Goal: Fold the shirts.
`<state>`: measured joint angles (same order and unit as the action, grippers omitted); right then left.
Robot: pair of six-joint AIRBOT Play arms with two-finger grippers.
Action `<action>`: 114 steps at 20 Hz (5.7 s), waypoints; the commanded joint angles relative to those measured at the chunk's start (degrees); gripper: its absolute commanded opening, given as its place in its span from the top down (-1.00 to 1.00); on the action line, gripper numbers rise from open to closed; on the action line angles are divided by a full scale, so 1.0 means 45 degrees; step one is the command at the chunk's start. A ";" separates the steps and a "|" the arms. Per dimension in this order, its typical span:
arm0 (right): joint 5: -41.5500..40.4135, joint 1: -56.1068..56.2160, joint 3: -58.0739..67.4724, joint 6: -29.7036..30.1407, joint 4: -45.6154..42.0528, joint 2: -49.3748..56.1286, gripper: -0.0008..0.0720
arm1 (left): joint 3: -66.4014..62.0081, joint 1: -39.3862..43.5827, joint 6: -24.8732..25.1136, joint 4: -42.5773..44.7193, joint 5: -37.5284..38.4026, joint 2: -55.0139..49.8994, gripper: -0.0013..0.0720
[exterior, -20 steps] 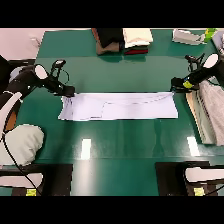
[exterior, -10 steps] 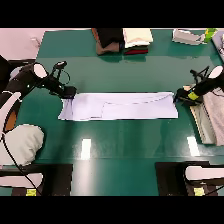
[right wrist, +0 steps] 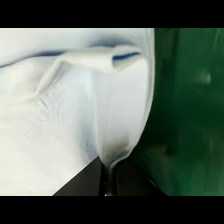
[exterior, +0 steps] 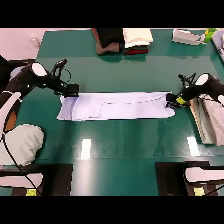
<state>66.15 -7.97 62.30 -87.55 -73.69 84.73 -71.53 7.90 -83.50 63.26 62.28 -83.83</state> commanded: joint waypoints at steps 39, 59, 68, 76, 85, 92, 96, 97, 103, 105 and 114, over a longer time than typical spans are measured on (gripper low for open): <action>0.3152 0.2463 0.5202 -0.0918 -0.0189 -0.4027 0.93 | -0.5251 0.5916 -0.1107 0.0772 -0.2380 -0.3623 0.90; 0.2040 0.8748 1.0035 -0.2589 -0.0155 -0.0097 0.93 | -0.5260 0.2127 -0.0316 0.3293 0.0432 -0.1010 0.89; -0.3016 1.1317 1.0044 -0.0087 0.4318 0.3939 0.05 | -0.5260 -0.1656 -0.0325 0.4969 0.1651 0.2905 0.89; 0.1020 0.8262 0.8276 -0.2278 -0.0709 0.1846 0.05 | -0.5246 -0.0500 -0.0330 0.4804 0.1778 0.2958 0.90; 0.0874 0.6649 0.4697 -0.4333 0.1083 0.2370 -0.67 | -0.5246 0.0840 -0.0311 0.4813 0.1151 0.2958 0.89; -0.1617 0.7456 0.4731 -0.5498 0.1156 0.3531 -0.65 | -0.5246 0.0840 -0.0267 0.4813 0.1744 0.2958 0.89; -0.2681 0.7621 0.4731 -0.5372 0.1166 0.3589 0.18 | -0.5246 0.0840 -0.0194 0.4794 0.1846 0.2958 0.89; -0.2846 0.7713 0.4731 -0.4915 0.1151 0.3589 0.69 | -0.5246 0.0840 -0.0204 0.4789 0.1894 0.2958 0.89; -0.2924 0.6363 0.4731 -0.3920 0.0991 0.1826 0.93 | -0.5246 0.1496 -0.0189 0.4809 0.2205 0.2958 0.90; -0.2628 0.4886 0.4731 -0.3594 0.0962 0.0670 0.93 | -0.5246 0.2220 -0.0087 0.4813 0.2137 0.2958 0.90; -0.0772 -0.3609 0.4731 -0.2953 -0.1336 -0.2565 0.92 | -0.5246 0.3881 -0.0121 0.4590 0.1588 0.2958 0.89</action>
<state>61.30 -13.10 83.57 -102.24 -78.35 76.18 -95.15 23.99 -83.94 84.82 70.04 -70.54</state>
